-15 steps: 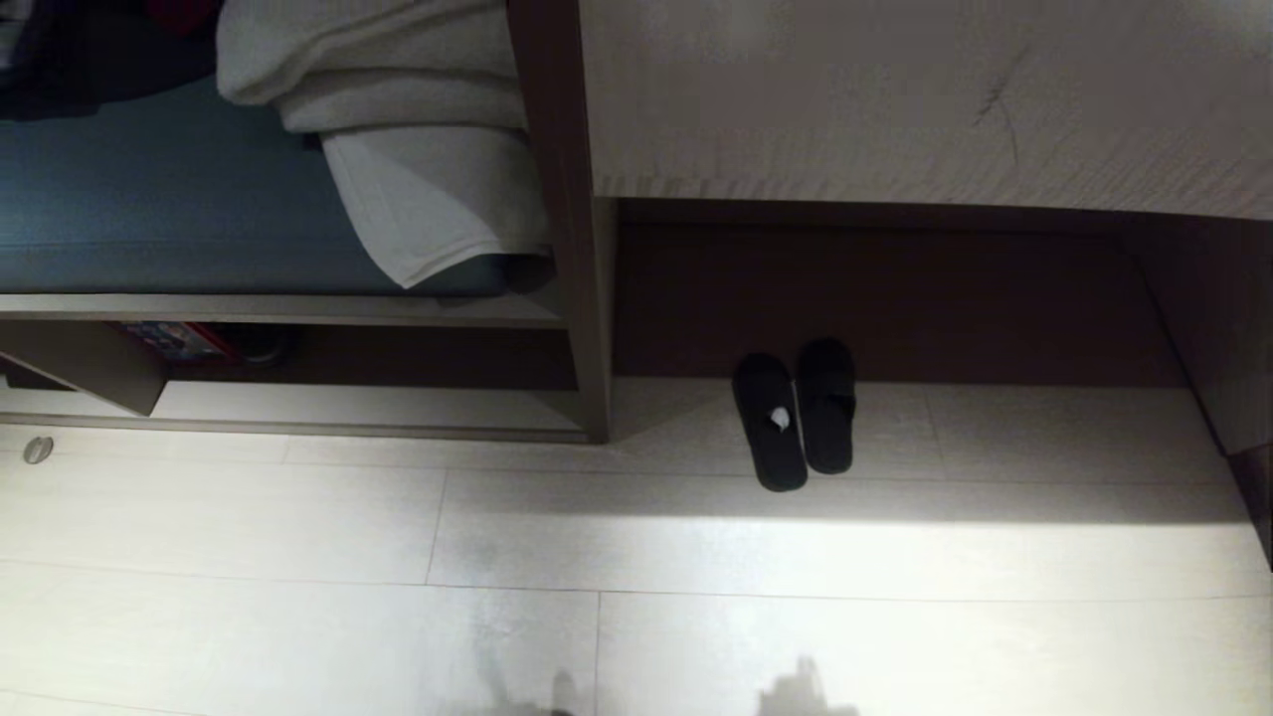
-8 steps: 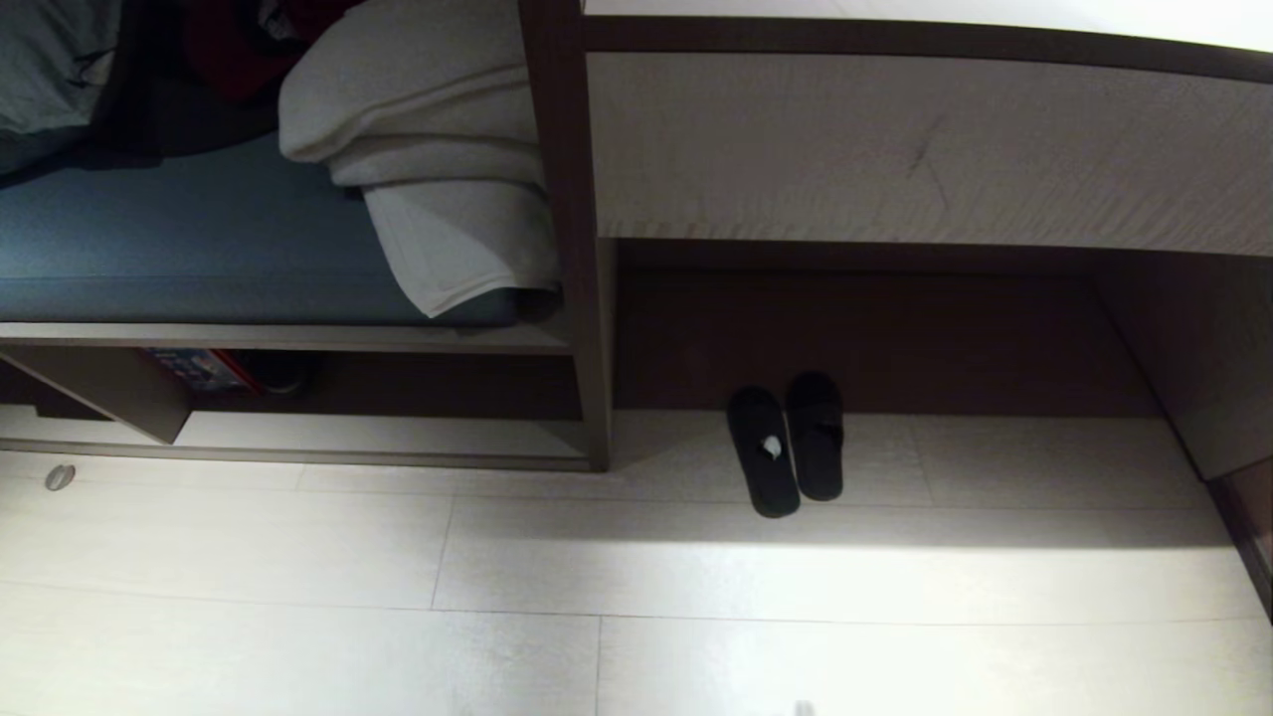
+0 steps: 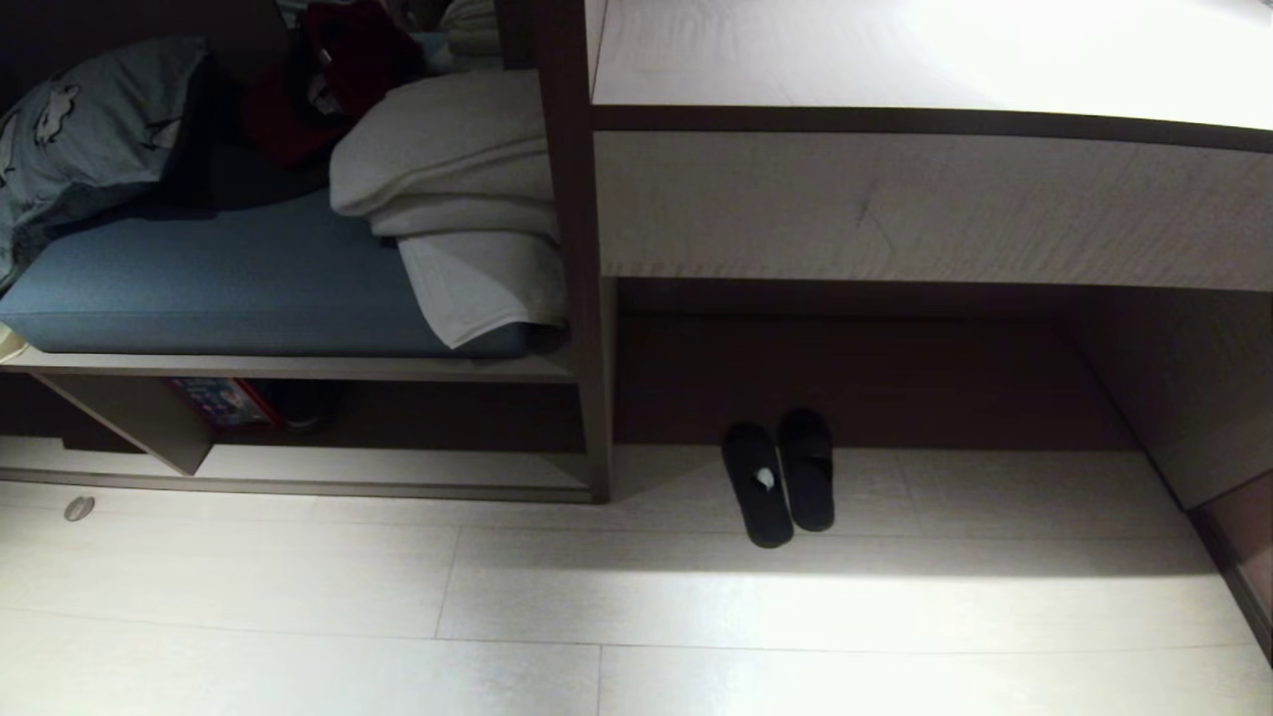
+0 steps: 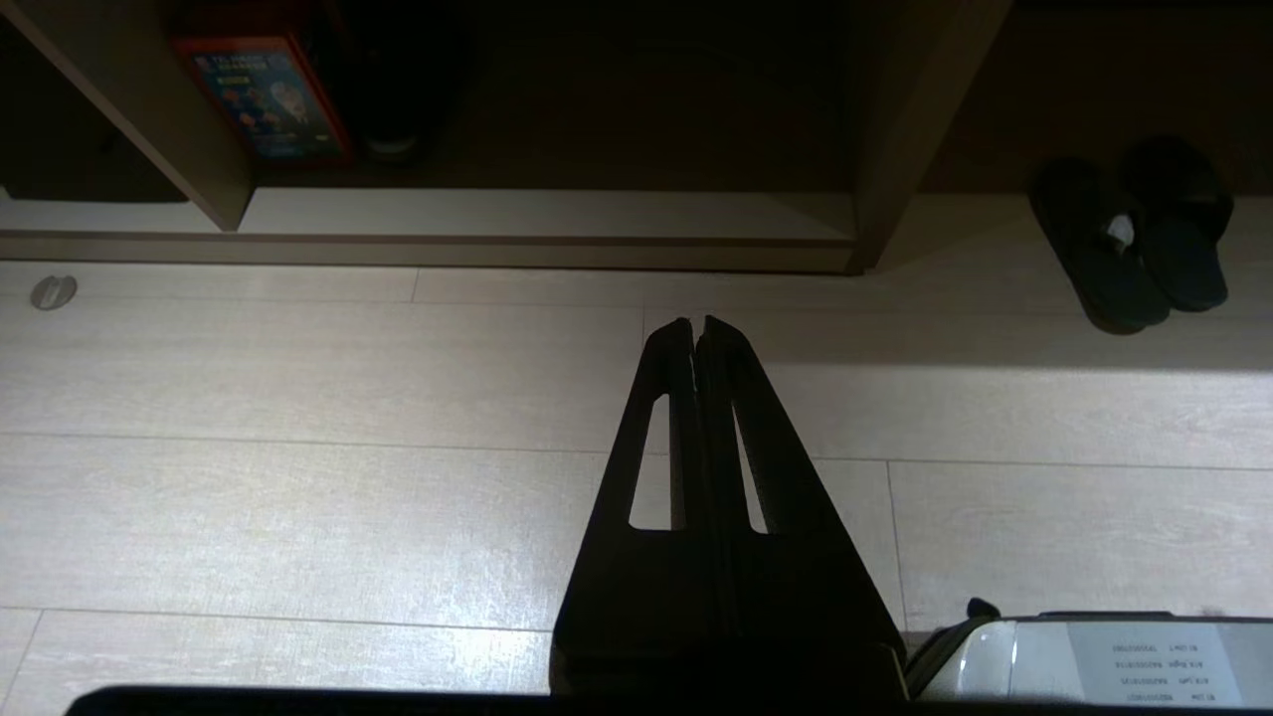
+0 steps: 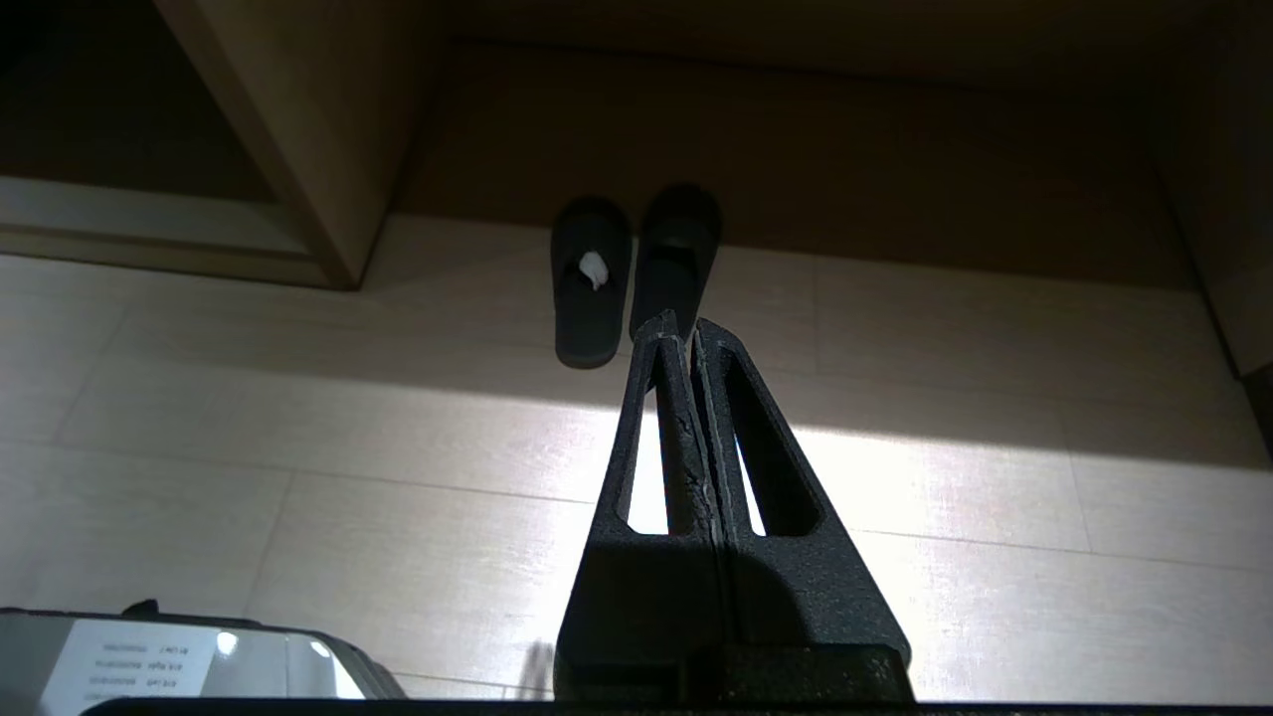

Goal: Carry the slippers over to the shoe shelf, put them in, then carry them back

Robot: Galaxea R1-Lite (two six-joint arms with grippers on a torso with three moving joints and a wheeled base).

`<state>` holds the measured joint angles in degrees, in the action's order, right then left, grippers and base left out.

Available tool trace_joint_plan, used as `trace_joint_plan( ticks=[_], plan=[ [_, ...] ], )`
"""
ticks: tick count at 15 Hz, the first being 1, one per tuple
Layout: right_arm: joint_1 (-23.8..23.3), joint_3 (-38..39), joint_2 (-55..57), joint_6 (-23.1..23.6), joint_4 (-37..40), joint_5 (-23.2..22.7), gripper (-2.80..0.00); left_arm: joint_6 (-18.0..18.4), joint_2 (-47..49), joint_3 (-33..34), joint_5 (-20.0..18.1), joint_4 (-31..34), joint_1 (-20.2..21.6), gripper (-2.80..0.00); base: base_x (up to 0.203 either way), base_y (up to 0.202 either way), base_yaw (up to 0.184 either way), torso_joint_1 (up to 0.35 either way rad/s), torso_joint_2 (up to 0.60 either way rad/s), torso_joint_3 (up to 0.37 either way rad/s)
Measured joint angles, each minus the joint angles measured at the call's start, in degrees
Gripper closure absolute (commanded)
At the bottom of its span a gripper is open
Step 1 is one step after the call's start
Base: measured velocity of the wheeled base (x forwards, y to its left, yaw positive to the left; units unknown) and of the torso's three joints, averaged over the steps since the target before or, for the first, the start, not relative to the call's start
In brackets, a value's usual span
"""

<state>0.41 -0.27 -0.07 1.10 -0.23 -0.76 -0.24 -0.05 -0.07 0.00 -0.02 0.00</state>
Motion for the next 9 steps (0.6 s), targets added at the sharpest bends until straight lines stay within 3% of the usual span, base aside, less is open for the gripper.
trace_joint_plan(
  ticks=[9],
  plan=[
    [0.0,0.0,0.0,0.0,0.0,0.0,0.0,0.0,0.0,0.0,0.0,0.0,0.0,0.0,0.0,0.0,0.0,0.002,0.0,0.199]
  ],
)
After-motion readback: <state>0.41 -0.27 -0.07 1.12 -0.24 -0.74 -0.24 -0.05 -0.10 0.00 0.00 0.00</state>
